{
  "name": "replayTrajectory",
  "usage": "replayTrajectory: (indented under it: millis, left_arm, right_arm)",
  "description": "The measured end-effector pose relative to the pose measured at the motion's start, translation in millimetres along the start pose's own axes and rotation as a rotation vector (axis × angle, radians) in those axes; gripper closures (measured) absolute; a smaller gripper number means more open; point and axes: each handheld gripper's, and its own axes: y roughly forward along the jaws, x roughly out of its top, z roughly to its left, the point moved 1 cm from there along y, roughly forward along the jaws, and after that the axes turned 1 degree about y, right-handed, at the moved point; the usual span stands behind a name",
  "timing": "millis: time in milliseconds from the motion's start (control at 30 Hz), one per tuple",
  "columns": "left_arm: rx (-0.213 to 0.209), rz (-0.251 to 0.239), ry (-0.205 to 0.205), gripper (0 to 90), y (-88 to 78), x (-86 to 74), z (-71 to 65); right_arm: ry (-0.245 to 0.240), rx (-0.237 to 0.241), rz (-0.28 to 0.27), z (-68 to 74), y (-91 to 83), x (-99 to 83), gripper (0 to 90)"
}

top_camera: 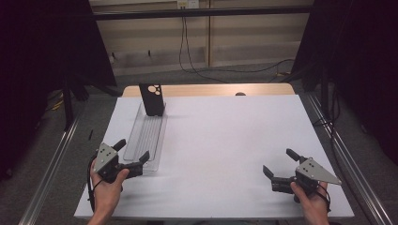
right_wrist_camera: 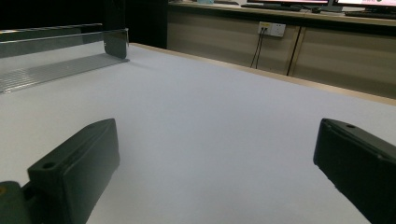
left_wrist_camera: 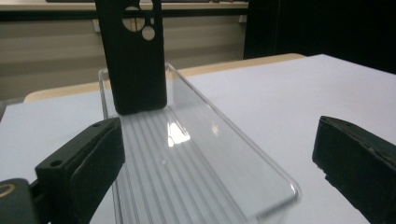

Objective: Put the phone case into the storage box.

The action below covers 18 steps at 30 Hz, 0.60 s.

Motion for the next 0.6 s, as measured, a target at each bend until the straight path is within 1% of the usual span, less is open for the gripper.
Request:
replayTrajectory:
  millis: [67,133,167,200,233,333,400,433,467,500,533,600]
  left_arm:
    - [0.009,0.003,-0.002,2.4,-3.4,-4.9,-2.3]
    - [-0.006,0.000,-0.014,2.4,-7.4,-6.7,-4.7]
    - [0.002,0.000,0.003,2.4,-10.0,-7.4,-6.2]
    - [0.005,-0.002,0.011,2.4,-12.2,-8.3,-7.6]
    - [-0.005,-0.010,0.001,2.3,-13.8,-9.4,-8.8]
    - [-0.001,-0.013,0.010,2.2,-17.1,-13.5,-10.0]
    - [-0.003,-0.011,0.000,2.2,-16.3,-15.8,-7.3]
    - [-0.006,-0.010,-0.026,2.2,-15.5,-16.7,-4.9]
    - [0.007,-0.013,-0.032,2.6,-15.9,-16.9,-3.1]
    - [0.026,-0.015,-0.014,2.9,-16.8,-16.8,-2.3]
    - [0.026,-0.015,-0.013,2.9,-17.4,-16.7,-1.8]
    - [0.019,-0.023,-0.040,2.9,-18.3,-15.9,-1.6]
  right_arm:
    - [0.001,-0.003,0.002,-0.2,0.3,-0.1,0.0]
    - [0.000,-0.001,0.002,0.1,0.2,-0.1,0.0]
    - [-0.003,0.002,0.001,0.2,0.0,-0.1,0.0]
    - [-0.001,0.000,0.002,0.3,-0.2,-0.2,0.0]
    - [0.000,-0.001,0.001,-0.1,-0.3,-0.2,0.0]
    - [0.005,-0.005,-0.001,-0.3,-0.4,-0.2,0.0]
    - [0.002,0.000,-0.003,0.2,-0.9,0.0,0.0]
    - [0.000,0.003,-0.001,0.3,-0.9,-0.1,0.0]
    - [-0.002,0.004,0.002,0.2,-0.5,-0.4,0.0]
    - [-0.003,0.004,0.004,-0.1,0.1,-0.8,0.0]
    - [0.001,0.003,0.006,-0.3,0.6,-0.9,0.0]
    - [0.001,0.002,0.005,-0.5,1.0,-0.9,0.0]
